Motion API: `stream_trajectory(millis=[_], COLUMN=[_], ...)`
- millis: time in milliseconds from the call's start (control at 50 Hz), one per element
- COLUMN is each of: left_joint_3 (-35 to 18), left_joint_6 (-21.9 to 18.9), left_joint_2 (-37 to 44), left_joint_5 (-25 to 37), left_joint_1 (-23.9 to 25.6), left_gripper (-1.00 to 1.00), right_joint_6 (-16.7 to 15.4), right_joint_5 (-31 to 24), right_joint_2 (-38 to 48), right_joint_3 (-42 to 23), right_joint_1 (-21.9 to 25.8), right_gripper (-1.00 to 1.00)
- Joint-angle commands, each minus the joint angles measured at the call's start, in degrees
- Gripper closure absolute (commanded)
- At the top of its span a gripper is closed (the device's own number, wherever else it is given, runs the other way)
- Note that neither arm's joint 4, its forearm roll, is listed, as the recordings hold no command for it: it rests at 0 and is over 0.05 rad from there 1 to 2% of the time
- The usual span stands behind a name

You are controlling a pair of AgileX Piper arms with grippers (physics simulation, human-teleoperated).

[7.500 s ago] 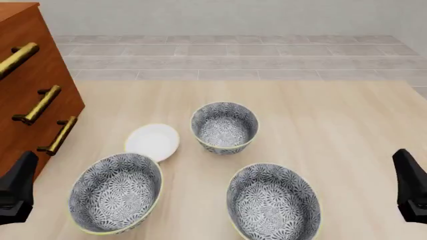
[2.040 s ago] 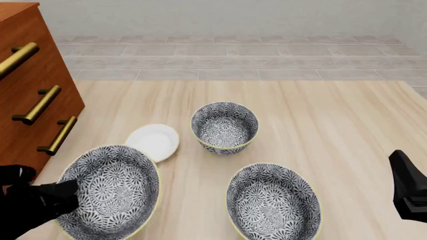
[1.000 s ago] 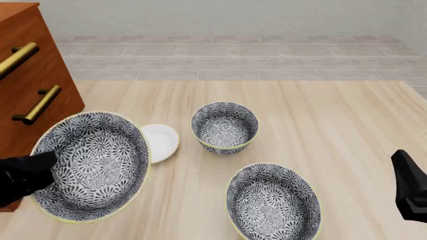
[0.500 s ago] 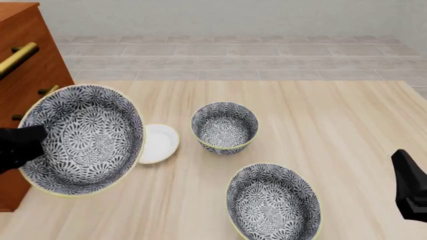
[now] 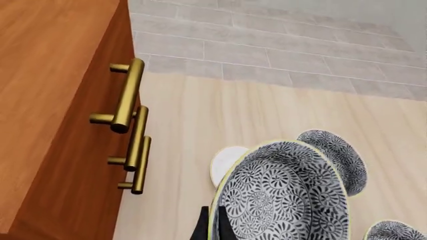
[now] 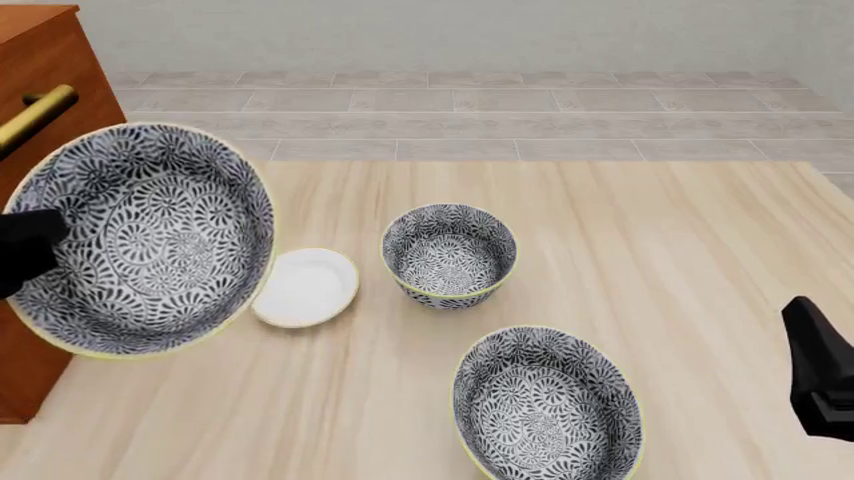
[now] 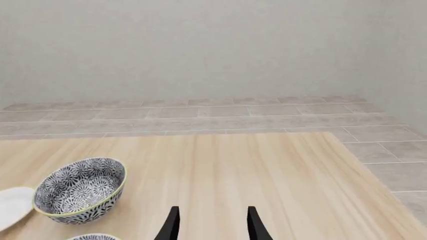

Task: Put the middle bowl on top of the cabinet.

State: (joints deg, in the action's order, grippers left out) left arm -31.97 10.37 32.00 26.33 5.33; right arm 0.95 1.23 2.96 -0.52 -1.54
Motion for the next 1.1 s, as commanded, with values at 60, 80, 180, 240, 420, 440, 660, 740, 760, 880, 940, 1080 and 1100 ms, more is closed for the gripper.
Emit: stream_trajectory(millis=[60,80,180,240,420,440,660,740,760,880,940,1080,1100], left_joint_3=[-3.84,-4.0,-5.84,-6.52,-8.59,-8.92,-12.76,-13.49,-13.5,-15.19,-15.97,-17.69,-17.99], left_joint_6=[-0.71,-0.81,-0.91,-1.14,-0.89,-0.78,-0.44,-0.71,-0.71,-0.8,-1.02,-0.8,-0.85], left_joint_2=[-0.3,-0.31,-0.25,-0.09,0.97,1.04,1.7,1.96,1.96,2.46,2.82,3.68,3.88], left_joint_5=[1.69,1.75,2.52,2.7,3.74,3.93,5.28,5.36,5.36,5.5,5.34,4.79,4.48], left_joint_1=[-0.78,-0.8,-1.3,-1.54,-1.64,-1.76,-3.0,-3.58,-3.58,-4.75,-5.29,-5.91,-6.34], left_gripper=[1.0,1.0,1.0,1.0,1.0,1.0,1.0,1.0,1.0,1.0,1.0,1.0,1.0], right_joint_6=[-0.01,0.0,0.04,0.08,0.03,0.06,0.18,0.21,0.21,0.2,0.22,0.18,0.12], right_joint_5=[0.15,0.01,-0.14,-0.72,-1.6,-1.62,-2.11,-1.78,-1.77,-1.7,-1.79,-1.21,-1.38], right_joint_2=[0.18,0.07,-0.01,-0.44,-1.12,-1.13,-1.66,-1.39,-1.38,-1.34,-1.39,-0.78,-0.92], right_joint_3=[-0.14,-0.15,-0.29,-0.54,-0.69,-0.71,-0.79,-0.66,-0.65,-0.63,-0.71,-0.58,-0.65], right_joint_1=[-0.06,-0.09,-0.04,-0.17,-0.36,-0.35,-0.33,-0.45,-0.45,-0.3,-0.31,-0.33,-0.24], right_gripper=[-1.0,-1.0,-1.0,-1.0,-1.0,-1.0,-1.0,-1.0,-1.0,-1.0,-1.0,-1.0,-1.0])
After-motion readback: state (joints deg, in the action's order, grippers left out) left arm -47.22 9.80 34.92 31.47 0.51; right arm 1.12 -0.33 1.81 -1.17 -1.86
